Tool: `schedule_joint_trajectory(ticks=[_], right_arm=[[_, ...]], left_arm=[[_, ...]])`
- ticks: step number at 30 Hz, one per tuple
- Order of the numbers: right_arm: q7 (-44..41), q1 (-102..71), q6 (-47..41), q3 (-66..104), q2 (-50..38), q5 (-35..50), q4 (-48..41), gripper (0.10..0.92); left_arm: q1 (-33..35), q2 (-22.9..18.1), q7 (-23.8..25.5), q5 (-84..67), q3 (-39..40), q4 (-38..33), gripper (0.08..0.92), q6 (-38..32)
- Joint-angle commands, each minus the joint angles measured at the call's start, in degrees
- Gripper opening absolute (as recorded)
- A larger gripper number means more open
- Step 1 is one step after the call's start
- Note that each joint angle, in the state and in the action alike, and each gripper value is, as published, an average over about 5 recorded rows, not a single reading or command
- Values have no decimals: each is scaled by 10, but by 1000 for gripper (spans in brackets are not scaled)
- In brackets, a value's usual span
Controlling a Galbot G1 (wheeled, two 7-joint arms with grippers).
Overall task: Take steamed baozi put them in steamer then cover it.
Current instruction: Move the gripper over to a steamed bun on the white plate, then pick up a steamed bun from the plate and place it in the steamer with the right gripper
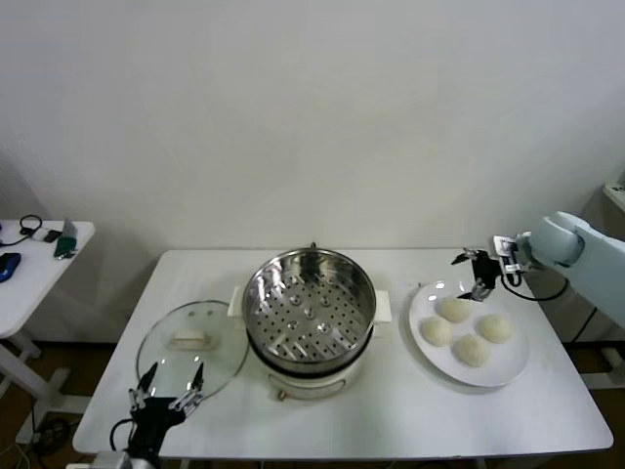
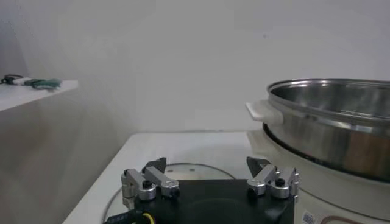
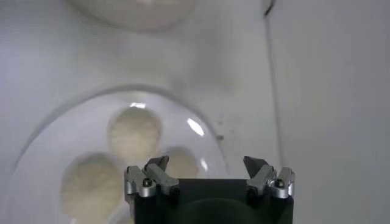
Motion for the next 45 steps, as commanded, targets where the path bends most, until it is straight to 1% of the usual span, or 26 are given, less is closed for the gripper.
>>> schedule_joint_trajectory(ticks=[1, 5, 10, 16, 30, 33, 38, 45], right_arm=[[-75, 60, 36, -115, 114, -9, -144, 823], [-69, 11, 38, -73, 153, -21, -192, 823], [-62, -37, 38, -32, 173, -56, -216, 823], [-53, -83, 32, 26, 181, -86, -235, 823], [-46, -109, 35, 80, 185, -102, -265, 818], [-42, -107, 38, 83, 189, -105, -273, 790], [-47, -96, 39, 77, 183, -108, -264, 690], [-55, -83, 41, 64, 166, -100, -234, 665]], left_arm=[[-3, 2, 0, -6, -7, 2, 823, 2], [-3, 2, 1, -9, -9, 4, 823, 2], [-2, -1, 0, -9, -11, 8, 823, 1], [-2, -3, 0, -8, -12, 16, 823, -2], [-1, -8, -1, -1, -9, 24, 823, -7], [-1, -8, -1, 0, -9, 24, 823, -7], [0, -10, -2, 3, -8, 24, 823, -7], [0, -13, -3, 9, -6, 25, 823, -6]])
